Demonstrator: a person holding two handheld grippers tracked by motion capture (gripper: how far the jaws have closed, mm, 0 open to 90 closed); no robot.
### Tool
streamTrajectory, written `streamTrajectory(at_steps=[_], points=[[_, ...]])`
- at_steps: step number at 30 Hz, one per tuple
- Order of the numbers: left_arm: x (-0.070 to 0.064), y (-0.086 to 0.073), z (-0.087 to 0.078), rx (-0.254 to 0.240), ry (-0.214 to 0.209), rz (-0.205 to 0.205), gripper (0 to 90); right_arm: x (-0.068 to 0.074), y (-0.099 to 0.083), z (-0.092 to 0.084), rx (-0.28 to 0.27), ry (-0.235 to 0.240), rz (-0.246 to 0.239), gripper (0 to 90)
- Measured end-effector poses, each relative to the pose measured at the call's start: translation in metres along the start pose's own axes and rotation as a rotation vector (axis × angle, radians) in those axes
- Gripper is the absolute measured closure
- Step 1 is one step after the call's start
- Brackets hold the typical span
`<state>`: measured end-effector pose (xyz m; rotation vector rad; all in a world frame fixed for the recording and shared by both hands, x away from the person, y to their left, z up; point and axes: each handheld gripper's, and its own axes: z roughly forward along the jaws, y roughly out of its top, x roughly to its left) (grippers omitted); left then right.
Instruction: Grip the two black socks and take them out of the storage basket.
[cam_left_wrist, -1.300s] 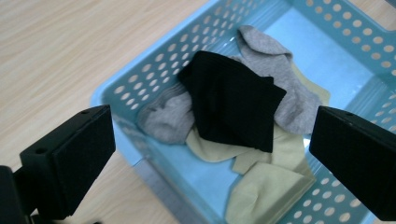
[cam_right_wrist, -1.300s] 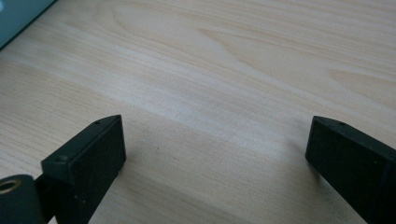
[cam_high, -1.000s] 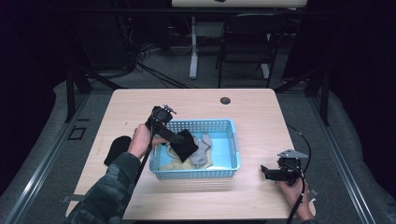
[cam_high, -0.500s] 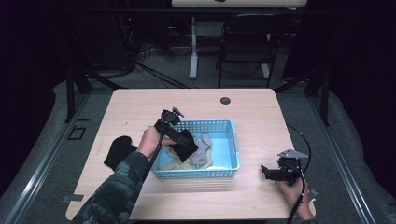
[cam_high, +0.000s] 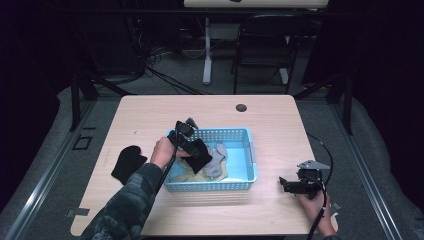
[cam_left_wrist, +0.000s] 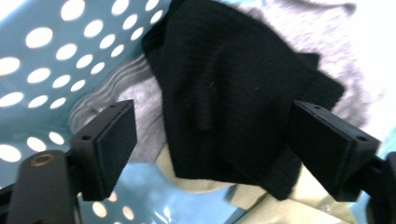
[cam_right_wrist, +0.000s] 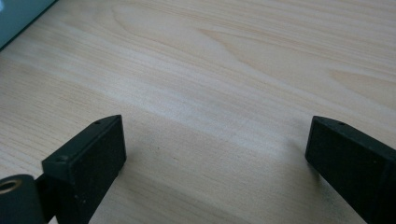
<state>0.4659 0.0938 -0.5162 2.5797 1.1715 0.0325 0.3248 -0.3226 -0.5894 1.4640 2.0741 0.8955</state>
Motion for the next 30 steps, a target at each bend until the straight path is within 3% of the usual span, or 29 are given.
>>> streamTrajectory(at_steps=[3,4,5,9,13,17,25,30], points=[[-0.001,0.0,0.002,0.007,-0.009,0.004,26.4,0.0,0.0,0.0,0.0,0.0,0.0,4.5],[-0.002,0.0,0.003,0.006,-0.022,0.003,33.7,0.0,0.0,0.0,0.0,0.0,-0.001,4.5],[-0.002,0.0,0.003,0.013,-0.022,0.01,33.7,0.0,0.0,0.0,0.0,0.0,-0.001,4.5],[-0.005,0.001,0.005,0.027,-0.008,0.017,42.6,0.0,0.0,0.0,0.0,0.0,0.0,4.5],[-0.008,0.002,0.008,0.054,0.023,0.034,60.5,0.0,0.0,0.0,0.0,0.0,0.0,4.5],[-0.011,0.003,0.01,0.053,0.016,0.044,73.0,0.0,0.0,0.0,0.001,0.0,0.0,4.5],[-0.014,0.002,-0.001,0.012,0.027,0.077,80.0,0.0,0.0,0.0,0.0,0.0,0.0,4.5],[-0.012,-0.004,-0.022,-0.064,0.013,0.092,80.0,0.0,0.0,0.0,0.0,0.0,0.0,4.5]])
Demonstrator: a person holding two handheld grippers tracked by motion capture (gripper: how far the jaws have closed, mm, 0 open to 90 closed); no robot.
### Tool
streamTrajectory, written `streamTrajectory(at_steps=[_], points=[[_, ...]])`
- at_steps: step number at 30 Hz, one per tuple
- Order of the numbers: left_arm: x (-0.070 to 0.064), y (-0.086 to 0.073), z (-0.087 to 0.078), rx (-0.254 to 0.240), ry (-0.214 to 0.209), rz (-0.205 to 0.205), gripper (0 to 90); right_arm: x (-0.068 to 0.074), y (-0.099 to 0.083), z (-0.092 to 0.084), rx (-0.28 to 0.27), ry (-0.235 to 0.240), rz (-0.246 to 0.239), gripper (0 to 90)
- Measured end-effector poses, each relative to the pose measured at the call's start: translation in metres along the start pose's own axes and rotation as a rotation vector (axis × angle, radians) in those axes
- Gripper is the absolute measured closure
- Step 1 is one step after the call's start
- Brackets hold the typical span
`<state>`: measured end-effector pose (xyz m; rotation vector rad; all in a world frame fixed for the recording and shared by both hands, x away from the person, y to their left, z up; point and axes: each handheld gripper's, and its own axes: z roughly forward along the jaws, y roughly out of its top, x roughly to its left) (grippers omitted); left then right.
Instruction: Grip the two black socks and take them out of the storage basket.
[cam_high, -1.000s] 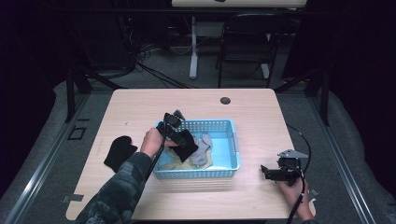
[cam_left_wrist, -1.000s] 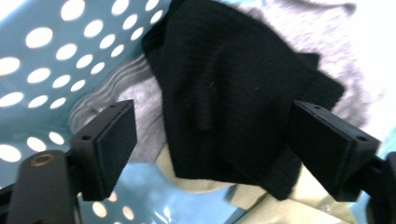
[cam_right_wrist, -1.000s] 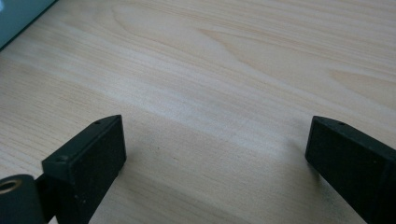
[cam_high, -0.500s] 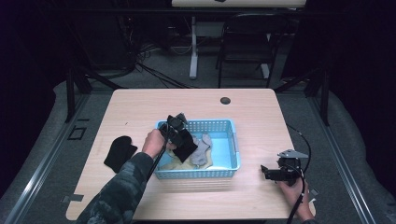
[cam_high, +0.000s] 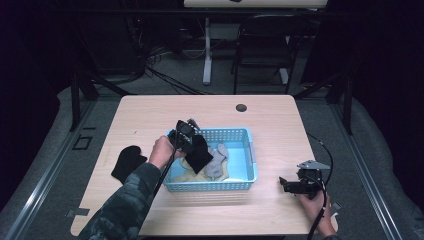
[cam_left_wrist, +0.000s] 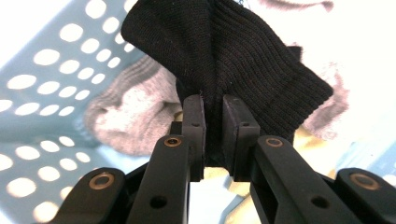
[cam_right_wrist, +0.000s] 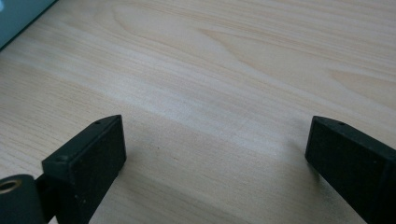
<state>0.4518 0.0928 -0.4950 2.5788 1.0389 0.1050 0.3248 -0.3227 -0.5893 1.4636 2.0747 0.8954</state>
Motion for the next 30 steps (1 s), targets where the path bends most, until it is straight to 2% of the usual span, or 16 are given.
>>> streamTrajectory(at_steps=[1,4,6,14,24,29,30], points=[[0.0,0.0,0.0,0.0,0.0,0.0,80.0,0.0,0.0,0.0,0.0,0.0,0.0,4.5],[-0.001,-0.004,-0.015,-0.043,-0.013,0.014,79.9,0.0,0.0,0.0,0.0,0.0,0.0,4.5],[-0.001,-0.004,-0.02,-0.048,-0.013,0.021,79.9,0.0,0.0,0.0,0.0,0.0,0.0,4.5],[-0.005,-0.007,-0.049,-0.093,0.006,0.062,79.6,0.0,0.0,0.0,0.0,-0.001,0.0,4.5],[-0.003,-0.011,-0.074,-0.136,0.026,0.057,79.7,0.0,0.0,0.0,0.0,0.0,0.0,4.6],[0.001,-0.015,-0.09,-0.175,0.032,0.044,79.7,0.0,0.0,0.0,-0.001,0.0,0.001,4.5],[0.003,-0.017,-0.098,-0.191,0.043,0.043,79.7,0.0,0.0,0.0,0.0,-0.001,0.001,4.6]])
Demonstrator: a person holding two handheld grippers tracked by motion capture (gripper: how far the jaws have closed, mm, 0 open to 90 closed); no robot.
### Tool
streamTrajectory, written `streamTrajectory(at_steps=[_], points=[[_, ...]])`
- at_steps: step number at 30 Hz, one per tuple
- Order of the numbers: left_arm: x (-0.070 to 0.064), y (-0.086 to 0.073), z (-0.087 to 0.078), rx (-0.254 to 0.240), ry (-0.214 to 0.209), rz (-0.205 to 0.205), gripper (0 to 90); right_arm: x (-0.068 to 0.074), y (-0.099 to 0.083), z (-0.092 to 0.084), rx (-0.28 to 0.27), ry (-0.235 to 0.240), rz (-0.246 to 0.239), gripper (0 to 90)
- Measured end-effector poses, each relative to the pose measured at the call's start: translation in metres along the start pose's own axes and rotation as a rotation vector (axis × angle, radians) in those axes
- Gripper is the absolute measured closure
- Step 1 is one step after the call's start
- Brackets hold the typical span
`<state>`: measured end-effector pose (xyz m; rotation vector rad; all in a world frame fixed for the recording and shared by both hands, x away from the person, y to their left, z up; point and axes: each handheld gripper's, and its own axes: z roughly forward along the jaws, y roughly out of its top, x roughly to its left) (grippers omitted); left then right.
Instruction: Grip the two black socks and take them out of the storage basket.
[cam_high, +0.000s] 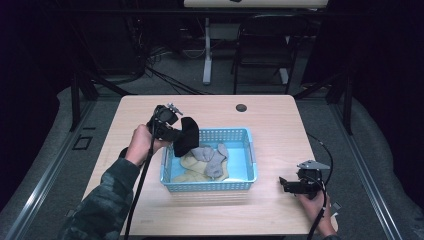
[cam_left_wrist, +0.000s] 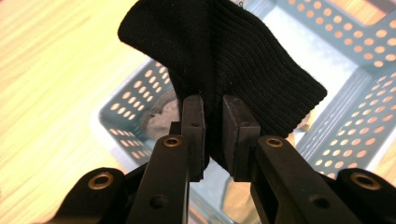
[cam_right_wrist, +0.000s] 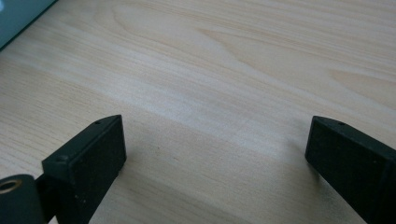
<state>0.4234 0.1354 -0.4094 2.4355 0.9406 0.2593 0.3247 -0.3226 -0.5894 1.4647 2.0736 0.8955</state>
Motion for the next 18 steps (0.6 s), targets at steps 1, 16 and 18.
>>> streamTrajectory(at_steps=[1,16,18], points=[[0.0,0.0,0.0,0.0,0.0,0.0,79.7,0.0,0.0,0.0,0.0,0.0,0.0,4.6],[0.017,-0.019,-0.055,-0.078,0.068,-0.03,79.8,0.0,0.0,0.0,0.001,0.0,0.0,4.6],[0.021,-0.023,-0.061,-0.085,0.074,-0.04,79.7,0.0,0.0,0.0,0.0,-0.001,0.0,4.5]])
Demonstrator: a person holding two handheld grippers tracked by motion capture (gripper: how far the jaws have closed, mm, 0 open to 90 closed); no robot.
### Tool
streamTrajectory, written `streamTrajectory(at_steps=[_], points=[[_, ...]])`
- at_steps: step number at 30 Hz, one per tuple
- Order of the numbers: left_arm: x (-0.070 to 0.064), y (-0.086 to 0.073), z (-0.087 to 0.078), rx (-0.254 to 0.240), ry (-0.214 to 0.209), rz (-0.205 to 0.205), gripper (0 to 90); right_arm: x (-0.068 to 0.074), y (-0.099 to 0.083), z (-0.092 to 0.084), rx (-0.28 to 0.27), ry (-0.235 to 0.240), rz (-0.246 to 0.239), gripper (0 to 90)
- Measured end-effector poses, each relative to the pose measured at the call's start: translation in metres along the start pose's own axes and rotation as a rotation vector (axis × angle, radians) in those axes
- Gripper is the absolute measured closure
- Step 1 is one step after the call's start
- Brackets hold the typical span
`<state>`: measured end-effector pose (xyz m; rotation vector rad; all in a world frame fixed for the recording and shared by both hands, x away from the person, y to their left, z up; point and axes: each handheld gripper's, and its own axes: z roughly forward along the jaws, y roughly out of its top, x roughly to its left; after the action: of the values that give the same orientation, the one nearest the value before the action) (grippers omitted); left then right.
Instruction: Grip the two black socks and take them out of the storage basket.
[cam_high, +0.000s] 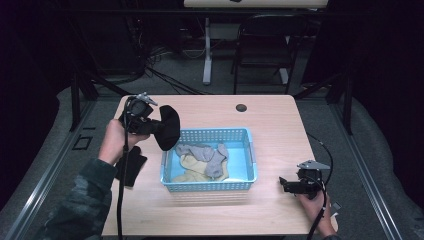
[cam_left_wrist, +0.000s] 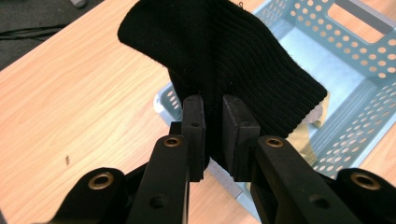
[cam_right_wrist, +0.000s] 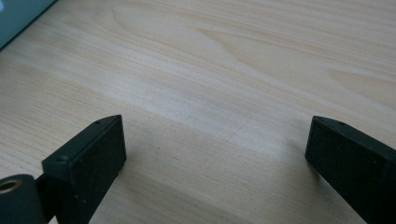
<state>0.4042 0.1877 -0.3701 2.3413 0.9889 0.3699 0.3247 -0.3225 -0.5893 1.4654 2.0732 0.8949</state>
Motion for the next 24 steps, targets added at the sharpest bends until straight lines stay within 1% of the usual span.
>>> streamTrajectory(at_steps=[1,2,3,4,7,8,10,12,14,18,24], points=[[0.0,0.0,0.0,0.0,0.0,0.0,79.7,0.0,0.0,0.0,0.0,0.0,0.0,4.5],[0.003,-0.003,-0.004,-0.005,0.006,-0.007,79.7,0.0,0.0,0.0,0.0,0.0,0.0,4.6],[0.003,-0.003,-0.004,-0.005,0.006,-0.007,79.7,0.0,0.0,0.0,0.0,0.0,0.0,4.6],[0.006,-0.007,-0.009,-0.009,0.016,-0.017,79.7,0.0,0.0,0.0,0.0,-0.001,0.0,4.5],[0.009,-0.011,-0.013,-0.01,0.024,-0.023,79.7,0.0,0.0,0.0,-0.001,-0.001,0.001,4.5],[0.013,-0.015,-0.017,-0.012,0.032,-0.031,79.7,0.0,0.0,0.0,-0.001,-0.001,0.001,4.5],[0.015,-0.017,-0.019,-0.01,0.039,-0.037,79.7,0.0,0.0,0.0,-0.001,-0.001,0.001,4.5],[0.02,-0.024,-0.024,-0.011,0.049,-0.05,79.7,0.0,0.0,0.0,-0.002,-0.001,0.002,4.5],[0.022,-0.026,-0.025,-0.012,0.051,-0.055,79.7,0.0,0.0,0.0,-0.001,-0.001,0.002,4.5],[0.031,-0.037,-0.028,-0.007,0.059,-0.082,79.7,0.0,0.0,0.0,-0.001,-0.001,0.001,4.5],[0.044,-0.053,-0.027,0.011,0.069,-0.122,79.7,0.0,0.0,0.0,-0.001,-0.001,0.001,4.5]])
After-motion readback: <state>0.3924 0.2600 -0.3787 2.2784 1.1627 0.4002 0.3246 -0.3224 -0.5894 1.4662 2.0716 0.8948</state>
